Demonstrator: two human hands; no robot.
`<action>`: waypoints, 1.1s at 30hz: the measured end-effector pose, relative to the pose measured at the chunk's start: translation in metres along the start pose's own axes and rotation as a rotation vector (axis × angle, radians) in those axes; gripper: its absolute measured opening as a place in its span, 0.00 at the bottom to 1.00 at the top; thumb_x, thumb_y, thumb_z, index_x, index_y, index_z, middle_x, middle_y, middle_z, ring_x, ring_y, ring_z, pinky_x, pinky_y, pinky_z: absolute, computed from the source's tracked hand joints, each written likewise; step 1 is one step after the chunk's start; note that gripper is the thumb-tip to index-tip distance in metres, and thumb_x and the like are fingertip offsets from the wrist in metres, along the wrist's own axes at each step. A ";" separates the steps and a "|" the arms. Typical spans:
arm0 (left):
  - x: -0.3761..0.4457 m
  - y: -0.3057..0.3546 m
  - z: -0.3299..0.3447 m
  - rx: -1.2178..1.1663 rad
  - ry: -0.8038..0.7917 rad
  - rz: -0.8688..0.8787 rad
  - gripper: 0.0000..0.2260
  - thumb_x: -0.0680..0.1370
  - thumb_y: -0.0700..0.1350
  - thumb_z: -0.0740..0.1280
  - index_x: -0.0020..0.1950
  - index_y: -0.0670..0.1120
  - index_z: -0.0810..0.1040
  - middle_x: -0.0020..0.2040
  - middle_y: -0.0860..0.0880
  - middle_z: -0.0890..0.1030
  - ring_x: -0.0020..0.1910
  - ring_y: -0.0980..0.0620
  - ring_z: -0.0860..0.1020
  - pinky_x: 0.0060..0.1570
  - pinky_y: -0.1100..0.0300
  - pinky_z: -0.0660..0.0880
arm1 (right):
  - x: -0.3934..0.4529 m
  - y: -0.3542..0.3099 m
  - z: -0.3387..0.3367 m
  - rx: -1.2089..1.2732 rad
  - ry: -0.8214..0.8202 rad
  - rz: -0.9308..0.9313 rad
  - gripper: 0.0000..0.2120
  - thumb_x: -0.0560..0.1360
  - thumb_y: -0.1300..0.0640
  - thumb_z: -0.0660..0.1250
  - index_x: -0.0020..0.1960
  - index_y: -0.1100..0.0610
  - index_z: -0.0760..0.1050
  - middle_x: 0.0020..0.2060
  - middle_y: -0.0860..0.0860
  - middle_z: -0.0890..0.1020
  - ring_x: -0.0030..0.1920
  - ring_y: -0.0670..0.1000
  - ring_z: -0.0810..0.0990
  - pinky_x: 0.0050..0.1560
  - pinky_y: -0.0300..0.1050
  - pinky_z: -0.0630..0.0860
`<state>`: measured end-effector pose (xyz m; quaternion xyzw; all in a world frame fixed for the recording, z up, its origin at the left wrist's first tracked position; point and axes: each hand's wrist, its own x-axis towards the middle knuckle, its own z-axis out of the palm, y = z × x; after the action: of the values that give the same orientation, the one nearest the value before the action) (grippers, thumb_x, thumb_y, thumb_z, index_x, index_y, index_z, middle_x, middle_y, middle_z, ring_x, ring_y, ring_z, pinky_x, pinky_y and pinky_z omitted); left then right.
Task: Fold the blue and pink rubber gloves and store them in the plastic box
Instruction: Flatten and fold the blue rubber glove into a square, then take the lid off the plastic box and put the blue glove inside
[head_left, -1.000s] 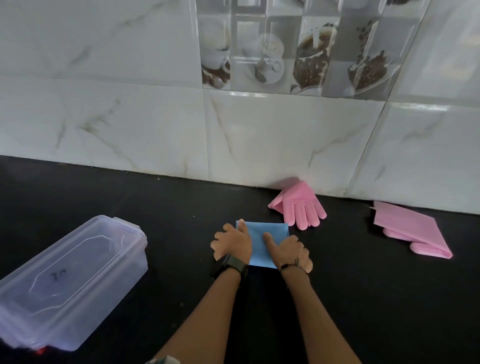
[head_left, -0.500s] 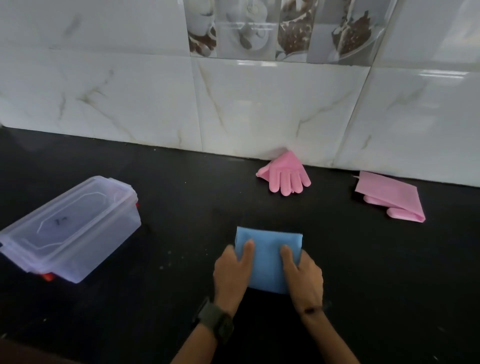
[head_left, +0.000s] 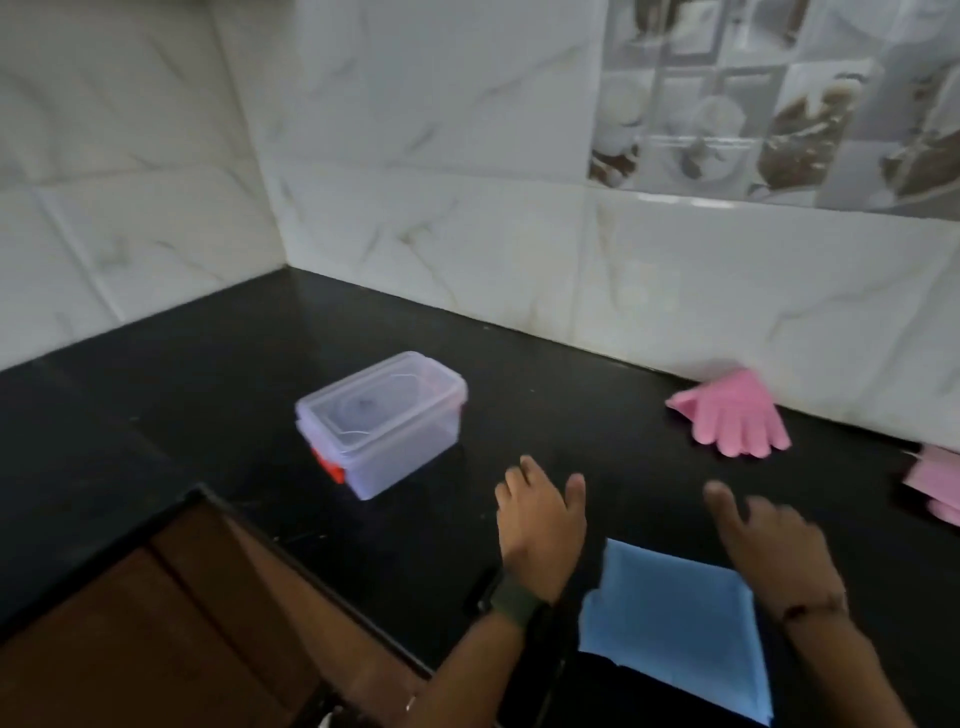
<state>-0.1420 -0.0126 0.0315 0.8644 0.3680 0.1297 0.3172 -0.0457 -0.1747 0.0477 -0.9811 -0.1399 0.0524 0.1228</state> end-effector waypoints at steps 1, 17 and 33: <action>0.010 -0.001 -0.019 -0.049 0.050 -0.022 0.31 0.80 0.55 0.54 0.76 0.37 0.54 0.73 0.39 0.63 0.71 0.42 0.63 0.70 0.51 0.61 | 0.010 -0.021 -0.009 0.047 0.040 -0.111 0.27 0.79 0.42 0.48 0.60 0.64 0.70 0.55 0.63 0.77 0.57 0.62 0.76 0.55 0.51 0.71; 0.048 -0.108 -0.159 -0.400 0.326 -0.436 0.21 0.79 0.48 0.54 0.59 0.33 0.75 0.60 0.35 0.77 0.57 0.38 0.76 0.61 0.45 0.74 | 0.048 -0.296 0.022 0.543 -0.422 -0.509 0.23 0.78 0.44 0.48 0.41 0.59 0.72 0.38 0.57 0.75 0.40 0.54 0.72 0.44 0.46 0.68; 0.118 -0.146 -0.139 -0.533 0.276 -0.609 0.16 0.75 0.41 0.65 0.61 0.37 0.73 0.58 0.38 0.79 0.53 0.39 0.80 0.53 0.47 0.80 | 0.120 -0.316 0.051 0.325 -0.373 -0.329 0.09 0.77 0.61 0.57 0.42 0.65 0.70 0.45 0.59 0.72 0.46 0.60 0.75 0.41 0.49 0.74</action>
<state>-0.2047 0.2119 0.0433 0.5785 0.5992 0.2350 0.5010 -0.0205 0.1654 0.0707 -0.8863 -0.3070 0.2327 0.2572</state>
